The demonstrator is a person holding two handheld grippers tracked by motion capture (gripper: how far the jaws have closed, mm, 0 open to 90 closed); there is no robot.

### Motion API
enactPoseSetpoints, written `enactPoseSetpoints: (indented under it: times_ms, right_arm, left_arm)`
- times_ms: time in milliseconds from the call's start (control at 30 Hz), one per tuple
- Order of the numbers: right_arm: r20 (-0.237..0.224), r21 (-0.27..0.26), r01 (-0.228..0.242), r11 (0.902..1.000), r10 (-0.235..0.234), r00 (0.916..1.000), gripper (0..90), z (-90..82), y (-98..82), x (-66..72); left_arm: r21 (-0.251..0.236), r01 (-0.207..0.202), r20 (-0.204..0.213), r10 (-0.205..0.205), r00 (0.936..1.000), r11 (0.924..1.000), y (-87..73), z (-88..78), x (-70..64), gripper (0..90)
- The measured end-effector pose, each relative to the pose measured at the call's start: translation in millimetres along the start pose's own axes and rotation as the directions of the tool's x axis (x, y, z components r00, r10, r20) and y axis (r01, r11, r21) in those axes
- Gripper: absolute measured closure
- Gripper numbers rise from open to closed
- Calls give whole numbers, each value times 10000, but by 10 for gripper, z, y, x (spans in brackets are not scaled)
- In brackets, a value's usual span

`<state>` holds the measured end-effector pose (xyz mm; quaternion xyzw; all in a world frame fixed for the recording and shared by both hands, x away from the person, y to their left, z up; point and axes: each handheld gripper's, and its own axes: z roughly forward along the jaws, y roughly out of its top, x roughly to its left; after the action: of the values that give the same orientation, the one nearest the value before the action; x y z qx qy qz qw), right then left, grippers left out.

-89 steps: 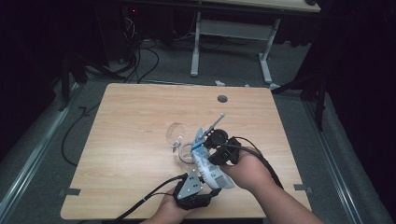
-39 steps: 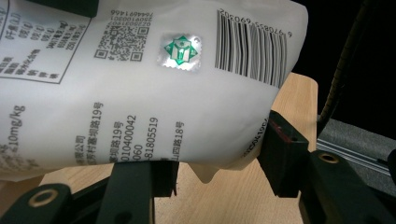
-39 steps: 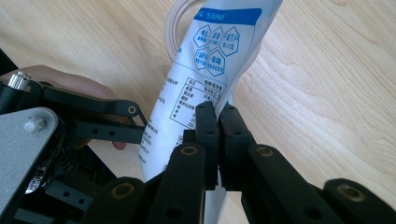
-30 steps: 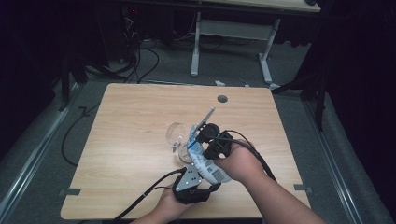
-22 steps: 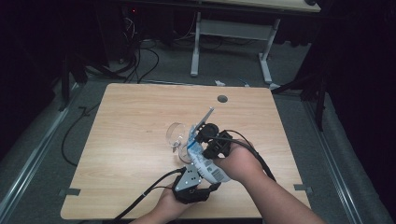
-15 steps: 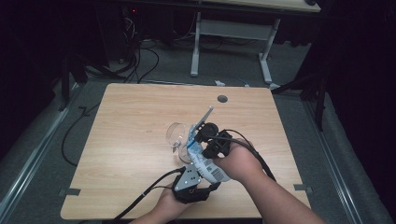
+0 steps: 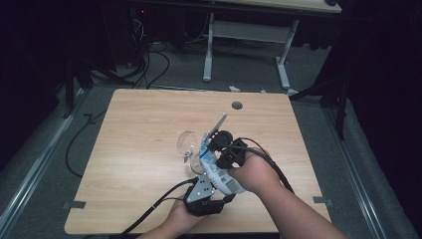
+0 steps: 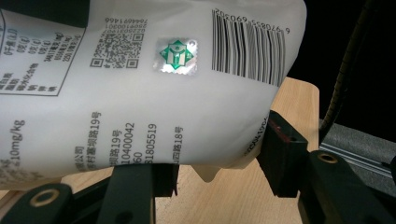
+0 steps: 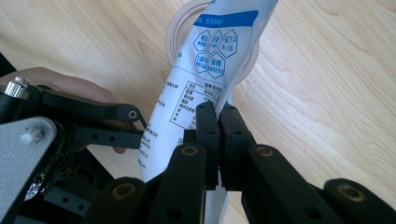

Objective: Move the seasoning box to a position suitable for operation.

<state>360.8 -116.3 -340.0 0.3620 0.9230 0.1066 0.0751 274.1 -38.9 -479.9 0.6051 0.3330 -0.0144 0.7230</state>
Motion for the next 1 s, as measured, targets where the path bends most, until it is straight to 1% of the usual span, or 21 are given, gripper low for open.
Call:
enactPoseSetpoints:
  times_ms: [133, 233, 300, 467, 600, 700, 833, 900, 1000]
  right_arm:
    - [104, 3, -73, 10000, 73, 9999, 884, -6, 9, -17]
    - [57, -31, -92, 10000, 93, 9999, 884, -3, 9, -36]
    - [85, 58, -85, 9999, 84, 9999, 883, 11, 6, -30]
    - [65, 10, -66, 10000, 66, 10000, 884, 21, 16, -38]
    - [149, -10, -137, 9999, 137, 9998, 884, 24, 44, -31]
    - [74, 92, -247, 9997, 246, 9997, 882, 35, 58, -34]
    - [75, 94, -248, 9996, 247, 9997, 882, 38, 59, -31]
    - [63, 113, -356, 9993, 355, 9993, 882, 37, 60, -30]
    - [49, 117, -327, 9994, 326, 9995, 884, 31, 63, -27]
  left_arm:
    - [11, -71, -17, 71, 10000, 10000, 19, 34, 5, 539]
    - [4, -73, 5, 73, 10000, 10000, 20, 45, 12, 539]
    - [77, -189, 7, 189, 9998, 9998, 1, 45, 25, 540]
    - [22, -149, -17, 149, 9999, 9999, 16, 45, 38, 540]
    - [-50, -50, -25, 50, 10000, 10000, 31, 48, 46, 541]
    - [-37, -65, -6, 65, 10000, 10000, 25, 50, 48, 542]
    - [-38, -75, -5, 75, 10000, 10000, 24, 49, 49, 542]
    - [-39, -77, -6, 77, 10000, 10000, 25, 46, 48, 542]
    - [-63, -84, 2, 84, 10000, 9999, 29, 39, 44, 543]
